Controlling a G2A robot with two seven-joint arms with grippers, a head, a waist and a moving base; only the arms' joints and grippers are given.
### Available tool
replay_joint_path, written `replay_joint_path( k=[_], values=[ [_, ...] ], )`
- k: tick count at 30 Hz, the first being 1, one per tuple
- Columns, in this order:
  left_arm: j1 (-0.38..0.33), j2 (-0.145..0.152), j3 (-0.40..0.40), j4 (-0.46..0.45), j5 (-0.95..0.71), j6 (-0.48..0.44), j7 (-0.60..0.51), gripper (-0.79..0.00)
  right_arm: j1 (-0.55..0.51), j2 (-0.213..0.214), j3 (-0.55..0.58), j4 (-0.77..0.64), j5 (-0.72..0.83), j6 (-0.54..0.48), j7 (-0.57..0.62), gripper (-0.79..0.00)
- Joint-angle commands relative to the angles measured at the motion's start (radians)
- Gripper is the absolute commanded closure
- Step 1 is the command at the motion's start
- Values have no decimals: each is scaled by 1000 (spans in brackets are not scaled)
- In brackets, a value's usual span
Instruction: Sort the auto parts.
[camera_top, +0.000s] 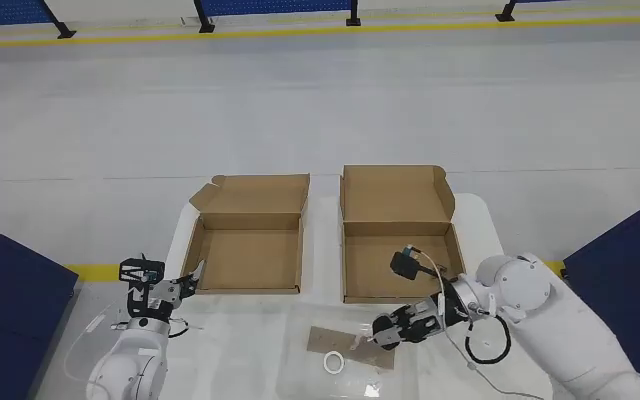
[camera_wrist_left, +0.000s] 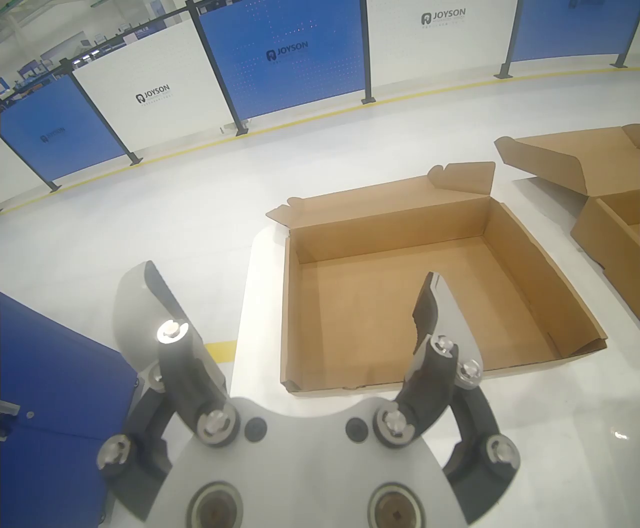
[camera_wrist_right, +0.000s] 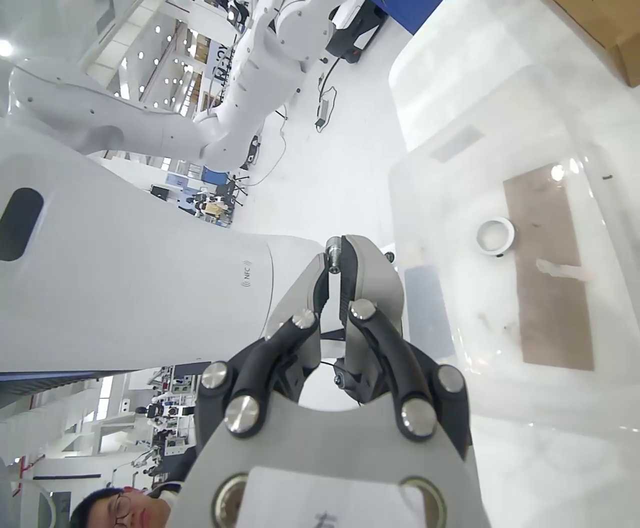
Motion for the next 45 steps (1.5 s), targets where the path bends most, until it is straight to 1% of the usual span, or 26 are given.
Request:
replay_joint_path(
  k=[1, 5, 6, 8, 12, 14, 16, 19, 21, 23, 32, 34, 37, 45],
  values=[
    [0, 0, 0, 0, 0, 0, 0, -785, 0, 0, 0, 0, 1, 0, 0, 0],
    [0, 0, 0, 0, 0, 0, 0, -785, -2, 0, 3, -7, -3, 6, -21, 0],
    [0, 0, 0, 0, 0, 0, 0, -785, -5, 0, 9, -6, 29, 9, -22, 0],
    [0, 0, 0, 0, 0, 0, 0, -785, -7, 2, 33, 15, 130, 9, 7, 0],
    [0, 0, 0, 0, 0, 0, 0, -785, -8, 8, 82, 37, 355, 62, 62, 0],
    [0, 0, 0, 0, 0, 0, 0, -785, -9, 8, 109, 57, 498, 101, 101, 0],
    [0, 0, 0, 0, 0, 0, 0, -785, -5, 5, 127, 69, 577, 135, 135, 0],
    [0, 0, 0, 0, 0, 0, 0, -785, -7, 2, 125, 78, 663, 135, 135, 0],
    [0, 0, 0, 0, 0, 0, 0, -785, -5, 2, 108, 76, 698, 136, 135, 0],
    [0, 0, 0, 0, 0, 0, 0, -785, 8, 7, 86, 95, 694, 136, 135, 0],
    [0, 0, 0, 0, 0, 0, 0, -785, 9, 8, 87, 107, 688, 137, 128, 0],
    [0, 0, 0, 0, 0, 0, 0, -785, -1, 4, 78, 89, 693, 159, 117, 0],
    [0, 0, 0, 0, 0, 0, 0, -785, 1, -8, 58, 74, 804, 190, 135, 0],
    [0, 0, 0, 0, 0, 0, 0, -785, 113, -44, -45, 79, 950, 281, 135, 0]
  ],
)
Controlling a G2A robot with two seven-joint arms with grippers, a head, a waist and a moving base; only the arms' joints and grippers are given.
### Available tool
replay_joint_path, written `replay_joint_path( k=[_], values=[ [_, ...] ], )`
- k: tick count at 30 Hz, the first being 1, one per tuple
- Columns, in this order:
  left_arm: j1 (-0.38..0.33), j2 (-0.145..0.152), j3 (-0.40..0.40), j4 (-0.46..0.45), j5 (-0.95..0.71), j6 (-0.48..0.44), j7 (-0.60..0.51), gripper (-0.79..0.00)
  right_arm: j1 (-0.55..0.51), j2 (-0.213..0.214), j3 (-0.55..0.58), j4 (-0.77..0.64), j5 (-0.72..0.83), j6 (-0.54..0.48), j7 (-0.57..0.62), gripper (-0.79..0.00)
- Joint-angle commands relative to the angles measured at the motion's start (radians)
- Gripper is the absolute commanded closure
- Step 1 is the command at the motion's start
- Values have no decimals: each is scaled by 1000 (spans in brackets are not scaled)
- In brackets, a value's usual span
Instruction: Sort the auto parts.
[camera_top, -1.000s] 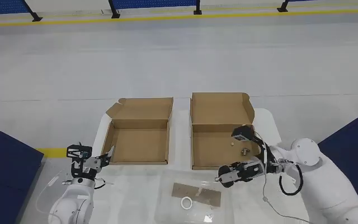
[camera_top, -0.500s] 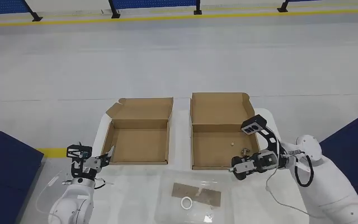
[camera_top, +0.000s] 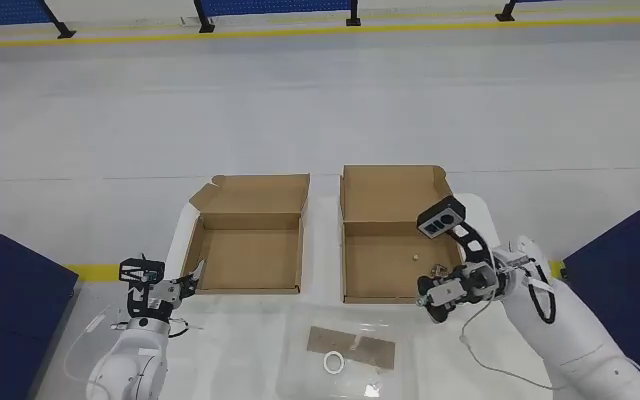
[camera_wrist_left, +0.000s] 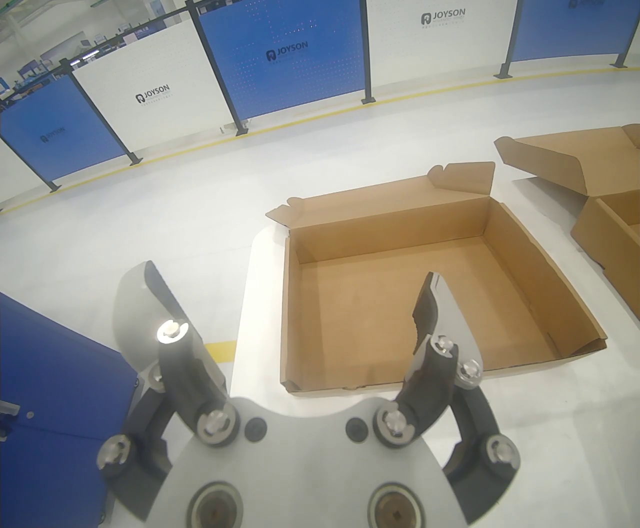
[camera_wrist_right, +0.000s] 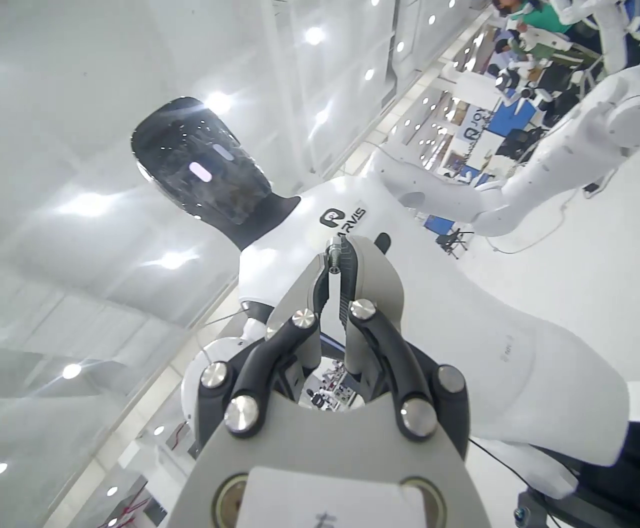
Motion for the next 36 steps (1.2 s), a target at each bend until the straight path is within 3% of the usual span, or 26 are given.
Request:
replay_joint_path(
  k=[1, 16, 36],
  values=[
    [0, 0, 0, 0, 0, 0, 0, -785, 34, -9, -28, 10, 22, 20, 0, 0],
    [0, 0, 0, 0, 0, 0, 0, -785, 312, -108, -241, 89, 108, 98, 0, 0],
    [0, 0, 0, 0, 0, 0, 0, -785, 299, -115, -225, 58, 111, 128, -38, 0]
  ],
)
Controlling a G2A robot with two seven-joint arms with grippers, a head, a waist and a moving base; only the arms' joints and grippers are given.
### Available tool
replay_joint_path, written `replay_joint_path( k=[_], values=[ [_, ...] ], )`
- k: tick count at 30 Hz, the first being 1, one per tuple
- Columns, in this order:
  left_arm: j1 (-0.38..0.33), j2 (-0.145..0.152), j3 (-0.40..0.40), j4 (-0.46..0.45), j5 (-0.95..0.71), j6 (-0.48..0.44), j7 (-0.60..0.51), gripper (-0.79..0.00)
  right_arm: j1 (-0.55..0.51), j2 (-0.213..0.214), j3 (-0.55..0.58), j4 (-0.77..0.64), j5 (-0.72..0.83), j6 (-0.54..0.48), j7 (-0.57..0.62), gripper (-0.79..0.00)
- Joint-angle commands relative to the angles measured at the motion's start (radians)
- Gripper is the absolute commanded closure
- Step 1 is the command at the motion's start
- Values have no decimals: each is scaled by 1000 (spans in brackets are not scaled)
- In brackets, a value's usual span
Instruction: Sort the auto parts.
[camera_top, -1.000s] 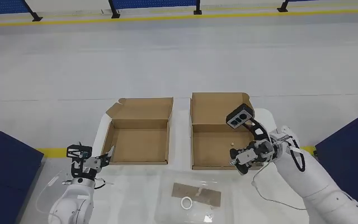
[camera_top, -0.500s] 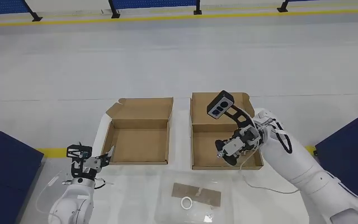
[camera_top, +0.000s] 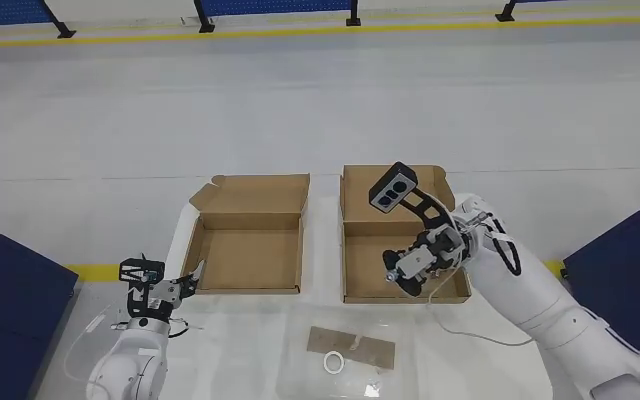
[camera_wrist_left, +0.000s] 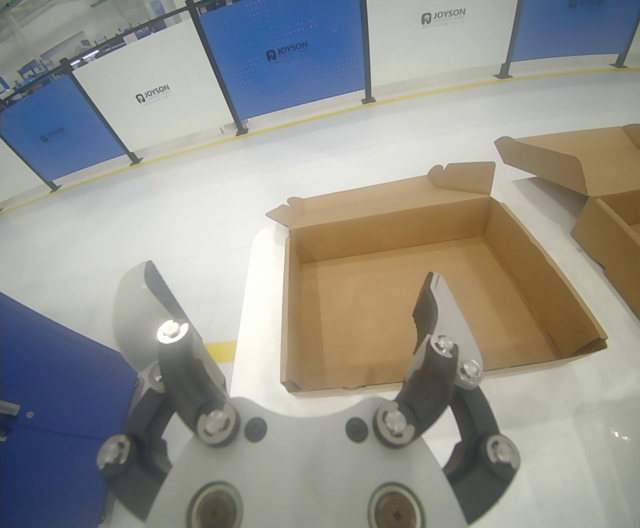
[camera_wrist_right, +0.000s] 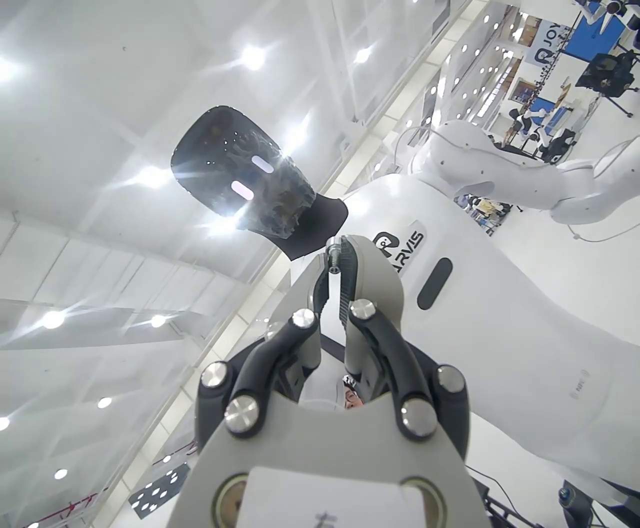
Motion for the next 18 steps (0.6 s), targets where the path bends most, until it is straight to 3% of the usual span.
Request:
replay_joint_path(
  k=[1, 18],
  values=[
    [0, 0, 0, 0, 0, 0, 0, -785, -7, -2, 11, -6, 4, 18, -3, 0],
    [0, 0, 0, 0, 0, 0, 0, -785, -29, -57, 33, 4, 120, 97, 5, 0]
  ],
)
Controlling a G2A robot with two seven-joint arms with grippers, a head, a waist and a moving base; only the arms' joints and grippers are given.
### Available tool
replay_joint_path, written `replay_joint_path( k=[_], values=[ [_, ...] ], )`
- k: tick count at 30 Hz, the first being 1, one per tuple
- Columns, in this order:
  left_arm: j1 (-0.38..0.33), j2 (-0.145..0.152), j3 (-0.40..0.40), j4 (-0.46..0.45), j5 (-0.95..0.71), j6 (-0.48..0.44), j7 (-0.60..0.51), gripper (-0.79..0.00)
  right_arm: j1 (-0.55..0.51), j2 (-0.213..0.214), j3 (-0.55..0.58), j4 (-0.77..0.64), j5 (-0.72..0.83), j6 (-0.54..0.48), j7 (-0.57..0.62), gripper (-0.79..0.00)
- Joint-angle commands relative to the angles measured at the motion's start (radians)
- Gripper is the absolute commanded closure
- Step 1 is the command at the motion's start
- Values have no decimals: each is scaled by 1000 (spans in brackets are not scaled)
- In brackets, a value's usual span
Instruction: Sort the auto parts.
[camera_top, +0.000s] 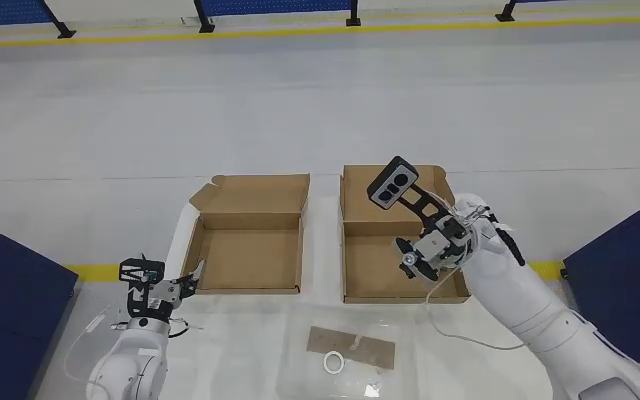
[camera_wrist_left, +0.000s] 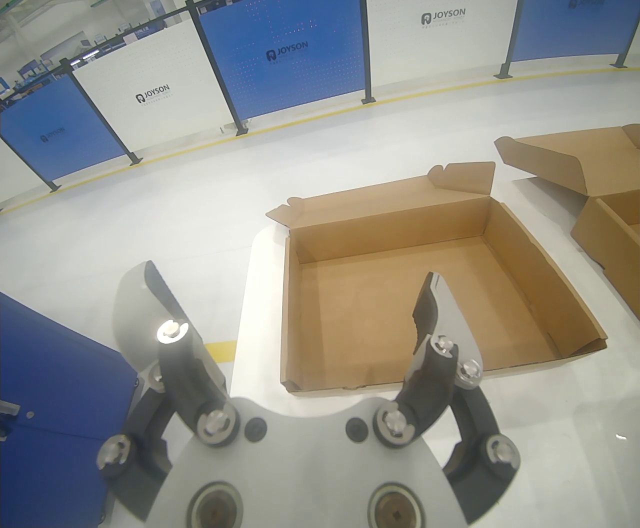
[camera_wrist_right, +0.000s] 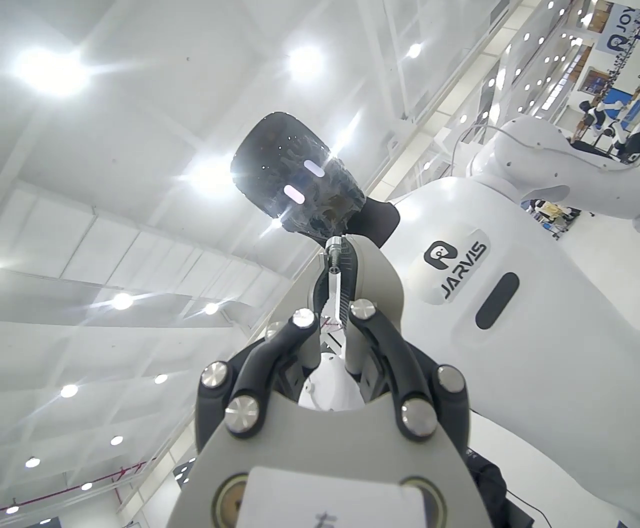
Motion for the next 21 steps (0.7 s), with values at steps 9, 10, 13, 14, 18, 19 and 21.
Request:
replay_joint_path(
  k=[9, 10, 13, 14, 18, 19, 21],
  values=[
    [0, 0, 0, 0, 0, 0, 0, -785, -2, -31, 17, 7, 25, 22, 11, 0],
    [0, 0, 0, 0, 0, 0, 0, -785, -3, -33, 17, 7, 25, 27, 11, 0],
    [0, 0, 0, 0, 0, 0, 0, -785, 1, -37, 22, 6, 10, 27, 9, 0],
    [0, 0, 0, 0, 0, 0, 0, -785, 1, -37, 22, 6, 10, 27, 9, 0],
    [0, 0, 0, 0, 0, 0, 0, -785, 1, -37, 22, 6, 10, 27, 9, 0],
    [0, 0, 0, 0, 0, 0, 0, -785, 1, -37, 22, 6, 10, 27, 9, 0],
    [0, 0, 0, 0, 0, 0, 0, -785, -14, -40, 27, -17, 19, 27, -17, 0]
  ],
)
